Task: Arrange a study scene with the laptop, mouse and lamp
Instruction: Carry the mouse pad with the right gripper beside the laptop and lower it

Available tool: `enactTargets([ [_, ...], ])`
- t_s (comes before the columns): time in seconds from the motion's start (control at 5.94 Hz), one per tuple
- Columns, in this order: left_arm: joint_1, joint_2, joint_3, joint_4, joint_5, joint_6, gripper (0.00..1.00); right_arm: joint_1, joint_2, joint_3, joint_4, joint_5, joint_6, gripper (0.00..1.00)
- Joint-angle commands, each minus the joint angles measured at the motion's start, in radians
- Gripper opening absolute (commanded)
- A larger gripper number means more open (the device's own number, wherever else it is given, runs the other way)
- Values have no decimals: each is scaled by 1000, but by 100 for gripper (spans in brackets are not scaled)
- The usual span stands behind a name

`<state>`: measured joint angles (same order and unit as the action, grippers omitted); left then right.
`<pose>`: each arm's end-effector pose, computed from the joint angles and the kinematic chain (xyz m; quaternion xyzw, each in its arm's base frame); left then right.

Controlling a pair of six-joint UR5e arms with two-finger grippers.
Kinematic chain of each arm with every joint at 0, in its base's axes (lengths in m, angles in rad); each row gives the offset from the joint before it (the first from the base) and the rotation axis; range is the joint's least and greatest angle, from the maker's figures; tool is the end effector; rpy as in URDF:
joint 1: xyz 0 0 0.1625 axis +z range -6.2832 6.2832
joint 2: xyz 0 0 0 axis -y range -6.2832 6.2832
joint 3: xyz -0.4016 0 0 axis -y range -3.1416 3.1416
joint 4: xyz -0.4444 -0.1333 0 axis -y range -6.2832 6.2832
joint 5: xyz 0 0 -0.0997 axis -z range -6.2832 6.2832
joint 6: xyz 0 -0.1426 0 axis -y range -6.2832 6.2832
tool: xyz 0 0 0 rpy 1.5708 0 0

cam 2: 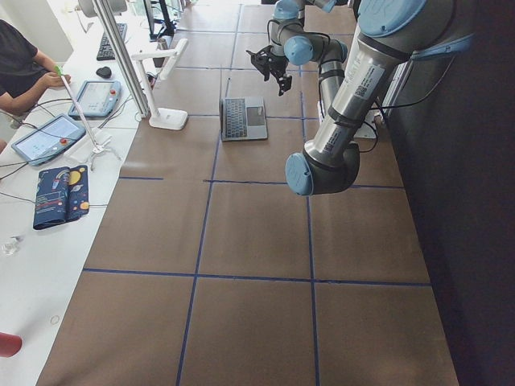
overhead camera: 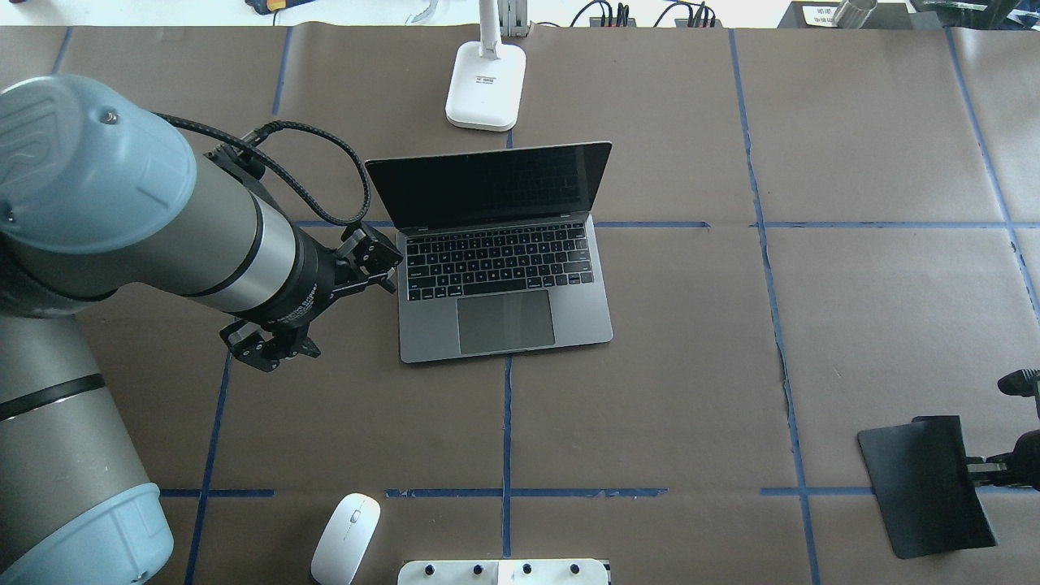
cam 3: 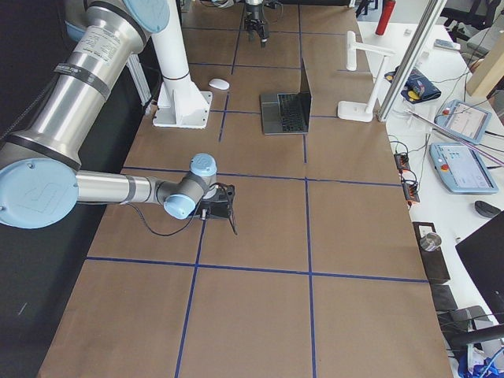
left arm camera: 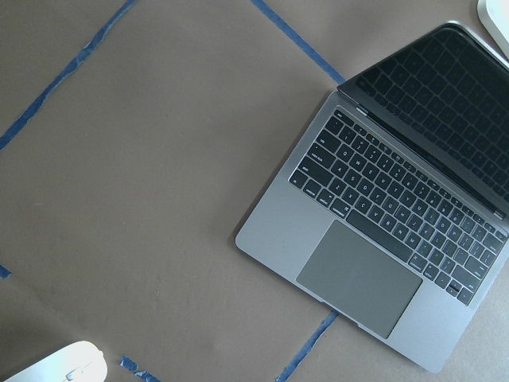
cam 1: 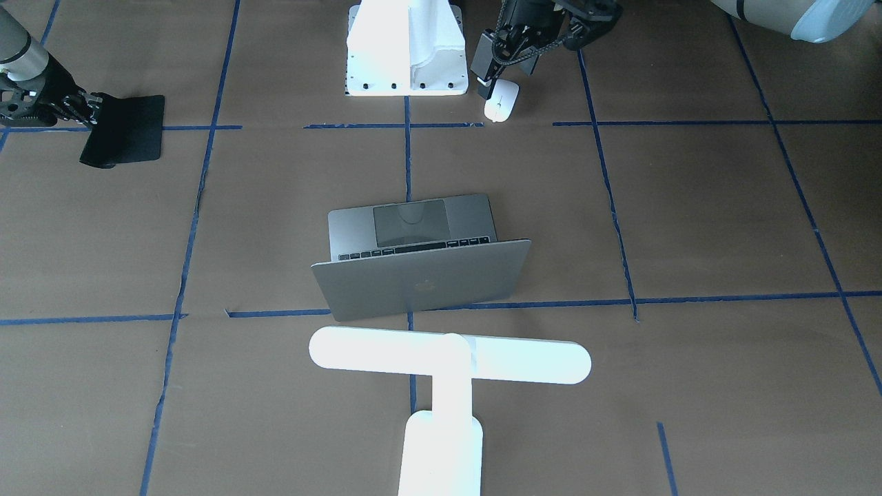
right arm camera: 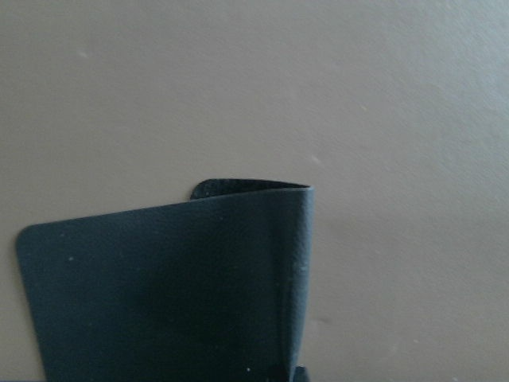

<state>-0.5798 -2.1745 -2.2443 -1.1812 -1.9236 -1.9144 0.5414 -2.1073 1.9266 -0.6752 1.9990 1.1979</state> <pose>0.3918 -0.3570 0.0749 -0.1076 0.4384 -0.3286 0.8296 -0.2980 -0.2656 0.6201 -0.0277 -0.3946 0.0030 0.9184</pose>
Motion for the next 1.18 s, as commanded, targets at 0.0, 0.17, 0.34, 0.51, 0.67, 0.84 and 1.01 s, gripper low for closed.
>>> enactTargets([
  [0.0, 0, 7, 2, 0, 0, 0, 100, 44, 71, 70, 3, -6, -1, 0],
  [0.17, 0, 25, -1, 0, 0, 2, 100, 63, 170, 68, 0, 4, -1, 0],
  [0.34, 0, 31, -1, 0, 0, 2, 100, 58, 231, 58, -10, 6, -3, 0],
  [0.51, 0, 36, -1, 0, 0, 2, 100, 57, 295, 33, -15, 0, -3, 0],
  [0.67, 0, 35, -1, 0, 2, 2, 100, 54, 355, -3, -23, -2, -15, 0],
  [0.84, -2, 35, -3, 2, 2, 2, 100, 55, 498, -53, -108, -2, -17, 0],
  [1.01, -2, 35, -3, 2, 2, 2, 100, 69, 618, -64, -217, -2, -20, 0],
])
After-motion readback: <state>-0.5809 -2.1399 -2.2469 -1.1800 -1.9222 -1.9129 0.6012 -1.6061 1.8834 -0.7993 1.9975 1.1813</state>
